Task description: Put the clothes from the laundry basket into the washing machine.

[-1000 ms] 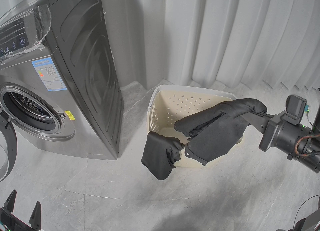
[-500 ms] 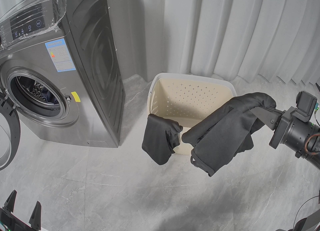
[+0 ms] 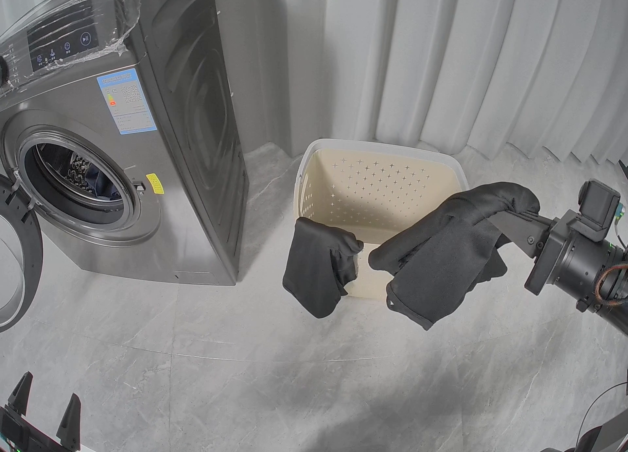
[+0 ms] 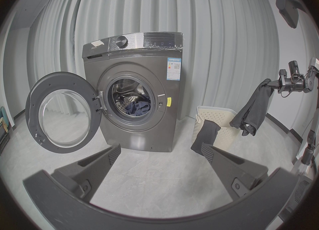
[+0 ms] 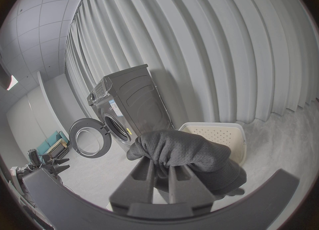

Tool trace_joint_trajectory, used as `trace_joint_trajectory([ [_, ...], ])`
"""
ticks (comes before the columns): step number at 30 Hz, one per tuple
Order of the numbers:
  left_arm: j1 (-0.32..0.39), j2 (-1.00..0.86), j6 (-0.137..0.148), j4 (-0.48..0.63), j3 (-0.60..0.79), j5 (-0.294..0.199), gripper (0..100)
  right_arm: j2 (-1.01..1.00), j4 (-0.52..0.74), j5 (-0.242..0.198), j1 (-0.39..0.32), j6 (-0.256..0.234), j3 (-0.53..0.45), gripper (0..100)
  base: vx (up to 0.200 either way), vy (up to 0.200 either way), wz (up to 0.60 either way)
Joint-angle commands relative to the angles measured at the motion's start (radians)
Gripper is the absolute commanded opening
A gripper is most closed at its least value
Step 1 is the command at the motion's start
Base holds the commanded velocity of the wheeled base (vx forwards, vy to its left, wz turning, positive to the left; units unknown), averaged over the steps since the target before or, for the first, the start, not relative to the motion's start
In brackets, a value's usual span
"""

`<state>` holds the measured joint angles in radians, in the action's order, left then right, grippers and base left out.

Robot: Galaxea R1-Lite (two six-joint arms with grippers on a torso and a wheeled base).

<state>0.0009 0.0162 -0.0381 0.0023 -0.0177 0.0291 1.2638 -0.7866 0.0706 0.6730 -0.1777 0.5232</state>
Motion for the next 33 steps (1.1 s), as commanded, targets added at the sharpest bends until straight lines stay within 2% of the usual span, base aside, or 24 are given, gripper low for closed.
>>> trace_joint_trajectory([
  [1, 0.001, -0.013, -0.002, -0.001, 0.018, 0.0, 100, 0.005, 0.0, -0.002, 0.004, 0.0, 0.0, 0, 0.0, 0.2, 0.0],
  [21, 0.001, -0.013, -0.002, 0.001, 0.018, -0.002, 100, 0.029, 0.0, -0.002, 0.007, -0.003, -0.011, 0, 0.0, 0.2, 0.0],
  [33, 0.001, -0.013, -0.006, 0.001, 0.018, -0.006, 100, 0.045, -0.054, -0.008, 0.007, -0.003, -0.002, 0, 0.0, 0.2, 0.0],
])
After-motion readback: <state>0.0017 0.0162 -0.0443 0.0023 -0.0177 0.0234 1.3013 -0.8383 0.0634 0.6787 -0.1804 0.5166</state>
